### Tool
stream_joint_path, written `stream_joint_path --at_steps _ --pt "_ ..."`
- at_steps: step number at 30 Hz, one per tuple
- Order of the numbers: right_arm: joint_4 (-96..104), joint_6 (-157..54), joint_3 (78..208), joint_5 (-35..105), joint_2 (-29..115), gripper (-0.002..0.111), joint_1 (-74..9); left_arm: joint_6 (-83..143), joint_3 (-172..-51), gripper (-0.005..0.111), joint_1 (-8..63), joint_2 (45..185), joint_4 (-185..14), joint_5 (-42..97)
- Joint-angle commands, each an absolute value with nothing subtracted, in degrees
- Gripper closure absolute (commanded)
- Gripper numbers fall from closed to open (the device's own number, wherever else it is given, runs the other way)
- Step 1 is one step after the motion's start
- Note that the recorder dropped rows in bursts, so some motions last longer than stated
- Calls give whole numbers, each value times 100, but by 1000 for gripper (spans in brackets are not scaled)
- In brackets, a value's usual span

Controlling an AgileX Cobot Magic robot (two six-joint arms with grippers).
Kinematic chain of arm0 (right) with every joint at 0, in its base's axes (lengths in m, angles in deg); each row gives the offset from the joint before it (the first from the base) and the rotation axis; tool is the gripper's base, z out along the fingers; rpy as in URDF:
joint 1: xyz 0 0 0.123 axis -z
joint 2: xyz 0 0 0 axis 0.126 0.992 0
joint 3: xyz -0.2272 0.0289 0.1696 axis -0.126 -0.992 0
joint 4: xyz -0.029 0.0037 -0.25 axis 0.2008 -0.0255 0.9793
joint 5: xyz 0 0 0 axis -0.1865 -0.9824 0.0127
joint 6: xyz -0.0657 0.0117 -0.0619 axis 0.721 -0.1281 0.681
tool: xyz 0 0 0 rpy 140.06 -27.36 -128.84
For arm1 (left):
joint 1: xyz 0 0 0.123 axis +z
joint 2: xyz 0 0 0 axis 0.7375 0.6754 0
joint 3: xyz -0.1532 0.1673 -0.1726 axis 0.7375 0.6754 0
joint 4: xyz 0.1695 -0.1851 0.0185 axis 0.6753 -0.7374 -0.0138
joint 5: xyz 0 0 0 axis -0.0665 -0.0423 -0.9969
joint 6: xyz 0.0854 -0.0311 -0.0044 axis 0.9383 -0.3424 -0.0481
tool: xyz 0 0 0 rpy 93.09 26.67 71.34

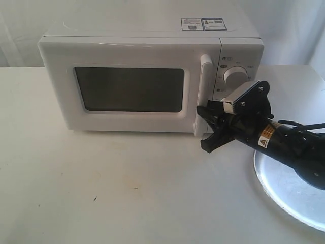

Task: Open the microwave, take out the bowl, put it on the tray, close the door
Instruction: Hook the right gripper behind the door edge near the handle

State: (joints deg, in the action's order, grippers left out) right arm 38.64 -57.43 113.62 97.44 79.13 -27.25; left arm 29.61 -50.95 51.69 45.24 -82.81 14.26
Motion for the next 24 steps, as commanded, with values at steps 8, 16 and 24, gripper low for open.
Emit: stream_joint_path --at_steps 8,16,24 --pt "5093 -5335 11353 10150 7943 108 -3643 2934 -5083 107 5146 4505 -8299 1422" --pt "5082 -4953 11353 10161 7943 108 -4094 2934 -5083 107 5146 4505 -8299 1422" --pt "5069 -4914 11353 10460 7943 108 -4286 2934 -5083 107 5146 4505 -8299 1422"
